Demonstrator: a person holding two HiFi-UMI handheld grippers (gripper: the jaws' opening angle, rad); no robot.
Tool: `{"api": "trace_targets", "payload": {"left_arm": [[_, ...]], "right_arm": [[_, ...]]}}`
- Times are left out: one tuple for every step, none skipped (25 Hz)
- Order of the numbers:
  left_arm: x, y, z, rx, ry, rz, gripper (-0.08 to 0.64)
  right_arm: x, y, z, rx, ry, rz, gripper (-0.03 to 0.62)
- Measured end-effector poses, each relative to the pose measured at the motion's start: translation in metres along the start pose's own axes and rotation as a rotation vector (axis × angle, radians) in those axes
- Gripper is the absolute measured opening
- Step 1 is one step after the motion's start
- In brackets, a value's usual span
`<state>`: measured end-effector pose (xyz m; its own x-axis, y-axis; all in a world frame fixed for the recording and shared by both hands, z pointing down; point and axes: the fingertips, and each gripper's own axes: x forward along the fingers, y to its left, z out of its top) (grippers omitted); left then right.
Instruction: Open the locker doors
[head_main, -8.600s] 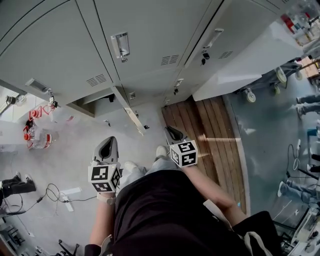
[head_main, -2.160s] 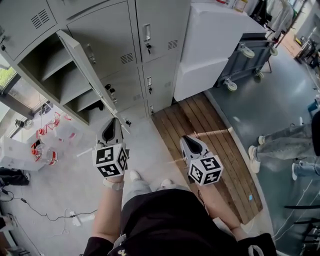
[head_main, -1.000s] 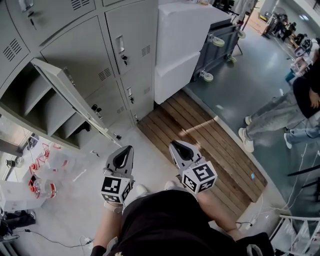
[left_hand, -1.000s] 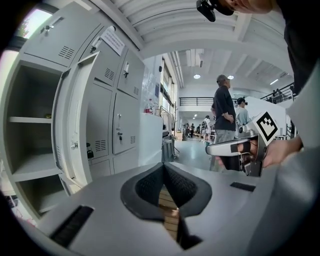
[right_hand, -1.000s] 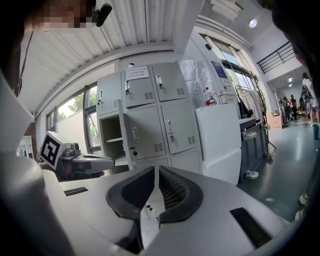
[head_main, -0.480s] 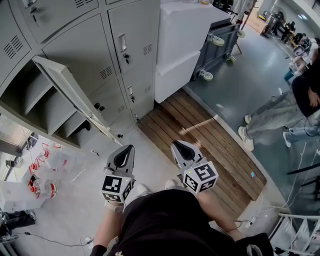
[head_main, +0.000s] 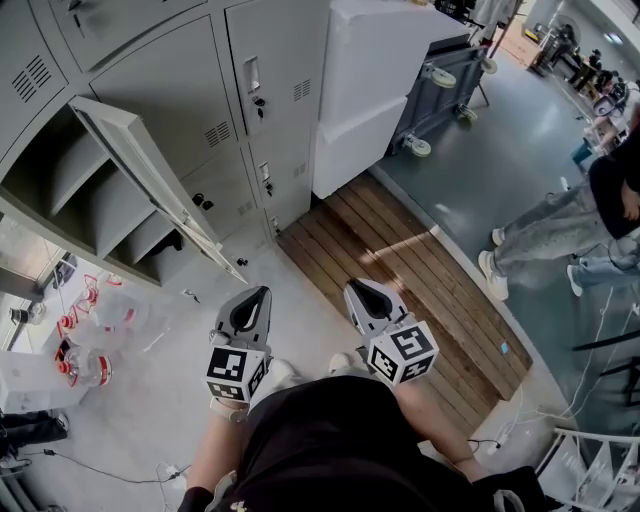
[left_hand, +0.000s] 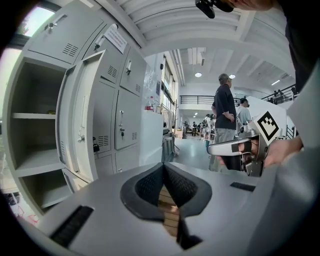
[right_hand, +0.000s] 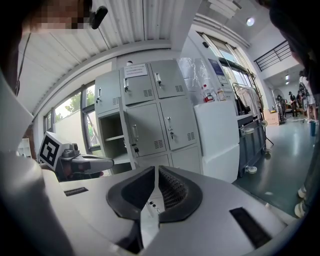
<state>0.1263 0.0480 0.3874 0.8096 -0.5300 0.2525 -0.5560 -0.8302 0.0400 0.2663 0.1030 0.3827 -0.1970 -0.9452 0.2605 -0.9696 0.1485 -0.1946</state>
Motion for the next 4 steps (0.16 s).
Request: {"api": "trace_targets", "payload": {"left_arm": [[-0.0001,-0.0006,-0.0009,0.005,0.002,-0.002,0.020],[-0.0002,-0.0011,-0.0020,0.008,0.004,-0.003,0.020],[-0.0003,-0.0014,-0.0033,0.010,0.007,-0.004,0.020],[-0.0005,-0.0018,-0.0048,0.011,0.009,-0.005,0.020]], "right_arm": [[-0.0001,-0.0001,-0.0007,0.000,0.001,0.000,0.051],[-0.0002,-0.0002,-0.0015,0.001,0.003,0.000,0.051],[-0.0004,-0.0003,-0.0024,0.003,0.004,0.000,0.051],[-0.0006,-0.0005,-0.0034,0.004,0.005,-0.001,0.051]]}}
